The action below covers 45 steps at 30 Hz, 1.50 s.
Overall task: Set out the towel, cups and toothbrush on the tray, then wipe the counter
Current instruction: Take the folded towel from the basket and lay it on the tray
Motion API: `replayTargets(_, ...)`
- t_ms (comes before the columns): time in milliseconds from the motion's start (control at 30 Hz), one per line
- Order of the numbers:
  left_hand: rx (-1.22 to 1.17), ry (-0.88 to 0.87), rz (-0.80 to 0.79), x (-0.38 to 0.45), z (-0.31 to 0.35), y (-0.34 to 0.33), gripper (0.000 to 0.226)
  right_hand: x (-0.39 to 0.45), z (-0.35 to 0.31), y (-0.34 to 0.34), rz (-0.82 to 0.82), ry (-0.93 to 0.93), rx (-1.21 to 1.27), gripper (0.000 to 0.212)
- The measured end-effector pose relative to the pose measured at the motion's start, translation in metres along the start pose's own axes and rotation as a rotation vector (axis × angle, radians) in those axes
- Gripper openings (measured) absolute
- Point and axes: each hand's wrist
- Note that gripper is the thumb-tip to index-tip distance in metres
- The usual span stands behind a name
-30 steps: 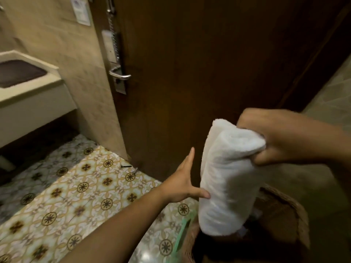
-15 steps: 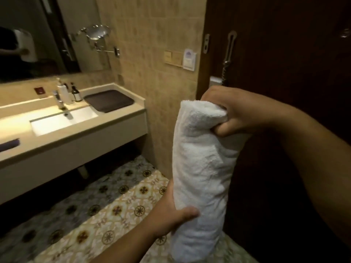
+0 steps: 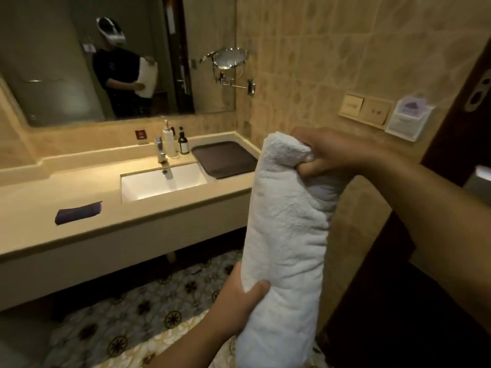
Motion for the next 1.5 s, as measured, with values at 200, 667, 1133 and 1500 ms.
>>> replayTargets(200,-0.047,0.034,0.088,0.15,-0.016,0.012,0.073,0.139,0.091,-0.013,-0.029,0.098,-0.019,0.036)
replayTargets(667,-0.065,0.043,0.24,0.418,-0.062,0.058,0.078,0.412,0.247,-0.076,-0.142,0.118,-0.009,0.029)
replayTargets(1133,-0.119,0.177,0.204,0.647,-0.121,0.118,0.08,0.648,0.383,-0.182,-0.241,0.033,-0.178,0.03)
replayTargets(1500,-0.26,0.337,0.279,0.781,-0.157,0.117,0.046,0.774,0.474,-0.28,-0.354,0.064,-0.21,0.033)
Point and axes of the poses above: each hand's wrist, its own x-axis towards the middle knuckle, its own y-axis out of the back of the hand, z = x × y, and after that the axes turned 5 degrees about z, right-handed
